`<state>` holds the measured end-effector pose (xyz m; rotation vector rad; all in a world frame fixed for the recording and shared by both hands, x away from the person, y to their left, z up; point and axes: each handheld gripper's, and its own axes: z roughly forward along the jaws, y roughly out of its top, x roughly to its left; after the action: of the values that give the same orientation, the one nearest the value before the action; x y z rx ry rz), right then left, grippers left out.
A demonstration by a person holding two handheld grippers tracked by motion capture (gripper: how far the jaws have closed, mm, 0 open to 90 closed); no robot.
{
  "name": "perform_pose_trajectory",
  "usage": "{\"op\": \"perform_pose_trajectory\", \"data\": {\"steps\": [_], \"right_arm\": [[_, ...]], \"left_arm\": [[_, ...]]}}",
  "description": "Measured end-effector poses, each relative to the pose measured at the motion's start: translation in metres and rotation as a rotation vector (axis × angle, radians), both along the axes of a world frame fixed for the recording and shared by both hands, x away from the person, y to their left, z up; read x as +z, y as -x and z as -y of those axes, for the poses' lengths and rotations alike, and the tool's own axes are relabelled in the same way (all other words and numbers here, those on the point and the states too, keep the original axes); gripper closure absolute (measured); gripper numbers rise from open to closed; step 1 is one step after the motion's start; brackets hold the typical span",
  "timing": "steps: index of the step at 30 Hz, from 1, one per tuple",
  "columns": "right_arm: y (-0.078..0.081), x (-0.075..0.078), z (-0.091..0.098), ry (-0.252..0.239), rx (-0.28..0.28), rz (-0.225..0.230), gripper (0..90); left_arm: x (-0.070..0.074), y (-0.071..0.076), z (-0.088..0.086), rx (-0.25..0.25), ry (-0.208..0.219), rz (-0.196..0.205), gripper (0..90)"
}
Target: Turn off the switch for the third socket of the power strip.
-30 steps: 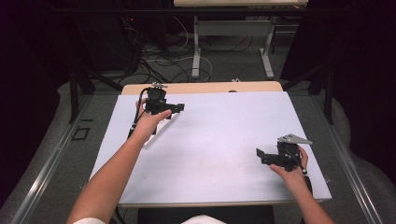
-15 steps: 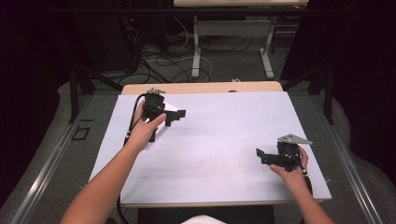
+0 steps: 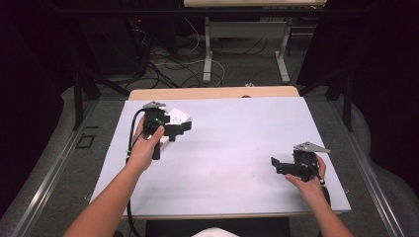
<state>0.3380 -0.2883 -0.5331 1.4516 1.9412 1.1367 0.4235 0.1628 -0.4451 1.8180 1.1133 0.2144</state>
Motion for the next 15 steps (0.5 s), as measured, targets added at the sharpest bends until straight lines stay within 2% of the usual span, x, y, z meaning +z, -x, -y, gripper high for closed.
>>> {"op": "perform_pose_trajectory", "data": {"steps": [12, 15], "right_arm": [[0.000, 0.000, 0.000, 0.003, 0.002, 0.001, 5.0], [0.000, 0.000, 0.000, 0.005, 0.003, 0.002, 5.0]], "left_arm": [[-0.002, 0.023, -0.020, 0.040, 0.011, 0.019, 0.6], [-0.003, 0.029, -0.026, 0.049, 0.003, 0.019, 0.6]]}}
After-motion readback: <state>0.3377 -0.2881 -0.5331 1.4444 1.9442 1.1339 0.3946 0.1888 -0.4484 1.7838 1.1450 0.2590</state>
